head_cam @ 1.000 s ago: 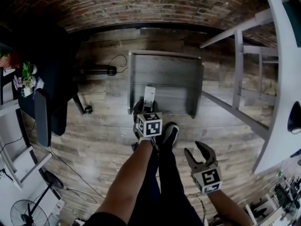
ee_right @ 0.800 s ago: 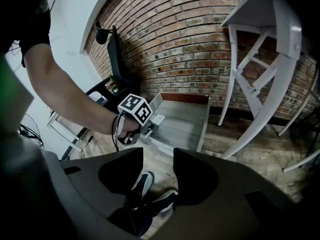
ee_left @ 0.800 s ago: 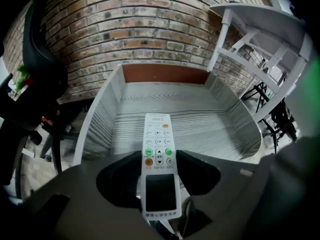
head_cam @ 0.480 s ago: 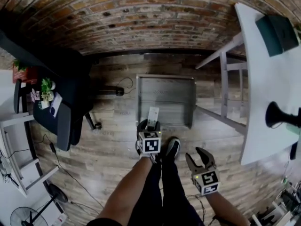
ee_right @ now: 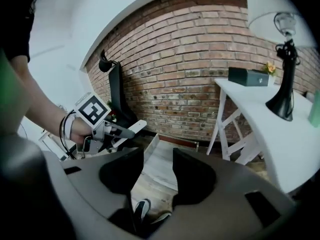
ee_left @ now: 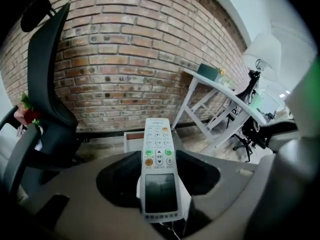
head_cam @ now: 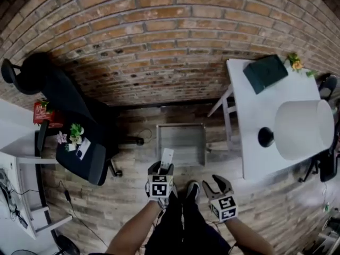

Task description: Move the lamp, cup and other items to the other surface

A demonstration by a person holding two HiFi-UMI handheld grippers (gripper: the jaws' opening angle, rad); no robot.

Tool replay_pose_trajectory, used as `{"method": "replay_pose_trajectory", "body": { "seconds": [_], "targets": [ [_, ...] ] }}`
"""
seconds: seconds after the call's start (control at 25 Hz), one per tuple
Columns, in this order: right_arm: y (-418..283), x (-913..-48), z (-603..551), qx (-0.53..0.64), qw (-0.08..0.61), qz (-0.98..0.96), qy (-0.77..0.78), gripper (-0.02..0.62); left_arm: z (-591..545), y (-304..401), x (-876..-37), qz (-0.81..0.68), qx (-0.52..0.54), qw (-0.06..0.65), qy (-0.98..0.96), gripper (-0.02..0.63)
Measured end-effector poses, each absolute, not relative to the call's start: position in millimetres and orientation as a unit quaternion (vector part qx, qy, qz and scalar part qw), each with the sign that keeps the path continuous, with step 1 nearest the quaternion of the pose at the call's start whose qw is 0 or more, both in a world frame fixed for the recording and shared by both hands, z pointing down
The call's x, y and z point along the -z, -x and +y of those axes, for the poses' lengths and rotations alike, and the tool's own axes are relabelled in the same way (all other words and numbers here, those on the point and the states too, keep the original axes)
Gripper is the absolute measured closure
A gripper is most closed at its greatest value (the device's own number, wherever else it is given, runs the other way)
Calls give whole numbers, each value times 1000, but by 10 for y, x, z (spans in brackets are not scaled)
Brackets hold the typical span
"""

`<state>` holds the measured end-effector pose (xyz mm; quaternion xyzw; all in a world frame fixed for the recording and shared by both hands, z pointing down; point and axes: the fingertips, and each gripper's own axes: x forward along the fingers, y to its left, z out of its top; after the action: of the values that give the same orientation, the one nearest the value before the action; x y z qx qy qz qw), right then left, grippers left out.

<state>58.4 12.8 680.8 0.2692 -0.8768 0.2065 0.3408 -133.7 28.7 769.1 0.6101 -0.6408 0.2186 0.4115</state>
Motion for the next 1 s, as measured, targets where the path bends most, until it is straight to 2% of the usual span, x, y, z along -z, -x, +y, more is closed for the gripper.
{"method": "replay_pose_trajectory", "body": {
  "seconds": [0.4, 0.72, 1.0],
  "targets": [
    [-1082, -5656, 11, -160, 281, -875, -360, 413, 397, 957, -6534, -605, -173, 386, -674, 391],
    [-2135, -5236, -82, -155, 256, -831, -469, 413, 171, 265, -6157, -543, -185, 358, -737, 391],
    [-3004, -5138, -103, -162, 234, -819, -498, 413, -76, -638, -5876, -498, -208, 305, -785, 391]
  ]
}}
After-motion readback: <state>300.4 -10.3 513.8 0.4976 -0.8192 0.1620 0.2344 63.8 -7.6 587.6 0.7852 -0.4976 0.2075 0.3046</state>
